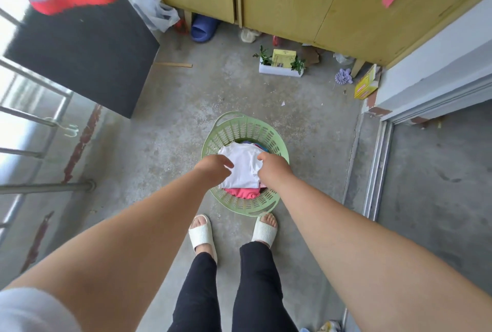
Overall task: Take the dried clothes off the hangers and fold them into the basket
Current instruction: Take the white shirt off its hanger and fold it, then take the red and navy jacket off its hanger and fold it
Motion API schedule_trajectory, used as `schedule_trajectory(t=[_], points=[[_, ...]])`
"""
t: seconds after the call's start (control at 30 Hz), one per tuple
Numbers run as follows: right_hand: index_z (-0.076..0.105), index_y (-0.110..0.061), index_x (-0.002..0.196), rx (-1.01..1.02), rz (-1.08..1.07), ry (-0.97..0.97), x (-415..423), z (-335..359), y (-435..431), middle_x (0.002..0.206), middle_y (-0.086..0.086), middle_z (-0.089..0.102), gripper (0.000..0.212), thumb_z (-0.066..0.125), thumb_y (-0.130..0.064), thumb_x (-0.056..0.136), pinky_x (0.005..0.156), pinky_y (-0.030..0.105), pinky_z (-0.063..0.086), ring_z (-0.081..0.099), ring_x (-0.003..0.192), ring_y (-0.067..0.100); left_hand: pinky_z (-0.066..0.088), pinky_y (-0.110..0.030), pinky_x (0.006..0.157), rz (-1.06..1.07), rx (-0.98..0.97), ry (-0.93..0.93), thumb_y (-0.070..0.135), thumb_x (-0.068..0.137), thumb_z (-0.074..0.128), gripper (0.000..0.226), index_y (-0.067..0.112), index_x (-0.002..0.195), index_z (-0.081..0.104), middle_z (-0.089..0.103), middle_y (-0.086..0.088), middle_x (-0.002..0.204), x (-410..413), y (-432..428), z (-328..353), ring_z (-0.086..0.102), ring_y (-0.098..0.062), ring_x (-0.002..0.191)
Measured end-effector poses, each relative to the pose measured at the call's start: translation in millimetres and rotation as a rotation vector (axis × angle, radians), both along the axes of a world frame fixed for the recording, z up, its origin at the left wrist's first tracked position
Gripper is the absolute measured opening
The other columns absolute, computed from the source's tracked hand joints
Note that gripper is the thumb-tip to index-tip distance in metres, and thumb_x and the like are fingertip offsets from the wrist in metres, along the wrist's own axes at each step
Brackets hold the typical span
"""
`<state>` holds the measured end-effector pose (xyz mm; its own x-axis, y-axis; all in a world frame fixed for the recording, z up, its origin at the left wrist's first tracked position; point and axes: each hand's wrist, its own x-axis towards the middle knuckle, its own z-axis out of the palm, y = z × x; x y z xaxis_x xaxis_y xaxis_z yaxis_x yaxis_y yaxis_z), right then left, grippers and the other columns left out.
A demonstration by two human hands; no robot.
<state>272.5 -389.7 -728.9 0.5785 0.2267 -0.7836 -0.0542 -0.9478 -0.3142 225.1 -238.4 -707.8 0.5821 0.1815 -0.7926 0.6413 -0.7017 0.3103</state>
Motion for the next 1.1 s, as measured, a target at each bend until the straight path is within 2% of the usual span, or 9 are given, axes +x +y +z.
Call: schedule_trajectory(t=[0.07, 0.23, 0.37, 0.53, 0.67, 0.7, 0.83, 0.93, 1.1], points=[[0.042, -0.012, 0.141, 0.017, -0.028, -0.061, 1, 28, 4, 0.143, 0.010, 0.046, 0.050, 0.045, -0.007, 0.092, 0.100, 0.031, 0.039, 0.045, 0.130, 0.028, 0.045, -0.024, 0.077, -0.026, 0.006, -0.028, 0.017, 0.092, 0.056, 0.028, 0.023, 0.118, 0.064, 0.060, -0.003, 0.124, -1, 4, 27, 0.061, -0.022, 0.102], [0.046, -0.009, 0.133, 0.109, -0.029, -0.202, 17, 103, 24, 0.123, 0.017, 0.059, 0.043, 0.048, -0.006, 0.089, 0.087, 0.034, 0.048, 0.057, 0.110, 0.033, 0.043, -0.023, 0.089, -0.052, 0.021, -0.159, 0.018, 0.093, 0.056, 0.028, 0.021, 0.120, 0.063, 0.059, 0.002, 0.128, 7, 20, 103, 0.057, -0.019, 0.113], [0.040, -0.013, 0.141, 0.179, -0.002, -0.305, 35, 174, 47, 0.127, 0.014, 0.056, 0.051, 0.046, -0.005, 0.091, 0.088, 0.034, 0.048, 0.057, 0.112, 0.032, 0.039, -0.024, 0.097, -0.109, 0.065, -0.278, 0.020, 0.094, 0.055, 0.031, 0.020, 0.124, 0.062, 0.056, 0.002, 0.133, 19, 39, 169, 0.053, -0.018, 0.119], [0.047, -0.017, 0.137, 0.256, 0.054, -0.395, 41, 247, 69, 0.131, 0.012, 0.054, 0.048, 0.044, -0.006, 0.090, 0.092, 0.032, 0.045, 0.054, 0.117, 0.030, 0.041, -0.024, 0.095, -0.102, 0.055, -0.389, 0.017, 0.093, 0.055, 0.029, 0.015, 0.121, 0.064, 0.061, 0.000, 0.123, 27, 58, 230, 0.057, -0.018, 0.114], [0.062, -0.022, 0.121, 0.294, 0.133, -0.501, 40, 301, 90, 0.128, 0.006, 0.059, 0.038, 0.046, -0.008, 0.089, 0.087, 0.027, 0.043, 0.055, 0.116, 0.028, 0.045, -0.014, 0.070, -0.002, -0.064, -0.470, 0.002, 0.090, 0.056, 0.028, 0.001, 0.117, 0.065, 0.063, 0.000, 0.086, 27, 82, 275, 0.062, -0.009, 0.075], [0.065, -0.021, 0.118, 0.316, 0.150, -0.534, 39, 320, 97, 0.126, 0.005, 0.061, 0.038, 0.047, -0.007, 0.088, 0.085, 0.026, 0.042, 0.056, 0.115, 0.029, 0.045, -0.016, 0.071, -0.005, -0.061, -0.502, 0.003, 0.092, 0.055, 0.028, 0.001, 0.118, 0.065, 0.062, 0.002, 0.085, 27, 89, 294, 0.060, -0.005, 0.075], [0.071, -0.017, 0.104, 0.442, 0.207, -0.648, 35, 378, 118, 0.111, 0.007, 0.069, 0.028, 0.052, -0.007, 0.086, 0.088, 0.029, 0.049, 0.061, 0.105, 0.027, 0.046, -0.021, 0.086, -0.021, 0.047, -0.618, 0.020, 0.092, 0.057, 0.020, 0.031, 0.106, 0.066, 0.063, 0.007, 0.103, 24, 107, 358, 0.058, -0.009, 0.096], [0.073, -0.019, 0.099, 0.502, 0.253, -0.717, 35, 416, 133, 0.105, 0.003, 0.071, 0.028, 0.050, -0.007, 0.086, 0.086, 0.032, 0.052, 0.063, 0.100, 0.024, 0.049, -0.011, 0.067, 0.034, 0.042, -0.696, 0.016, 0.091, 0.058, 0.019, 0.025, 0.105, 0.067, 0.068, 0.000, 0.106, 23, 125, 399, 0.063, -0.008, 0.087], [0.071, -0.026, 0.102, 0.616, 0.268, -0.853, 40, 480, 152, 0.107, 0.001, 0.070, 0.033, 0.048, -0.009, 0.086, 0.088, 0.038, 0.053, 0.063, 0.100, 0.022, 0.043, -0.012, 0.072, 0.049, 0.106, -0.872, 0.017, 0.092, 0.057, 0.018, 0.032, 0.098, 0.063, 0.064, 0.006, 0.099, 24, 150, 465, 0.059, -0.009, 0.091]])
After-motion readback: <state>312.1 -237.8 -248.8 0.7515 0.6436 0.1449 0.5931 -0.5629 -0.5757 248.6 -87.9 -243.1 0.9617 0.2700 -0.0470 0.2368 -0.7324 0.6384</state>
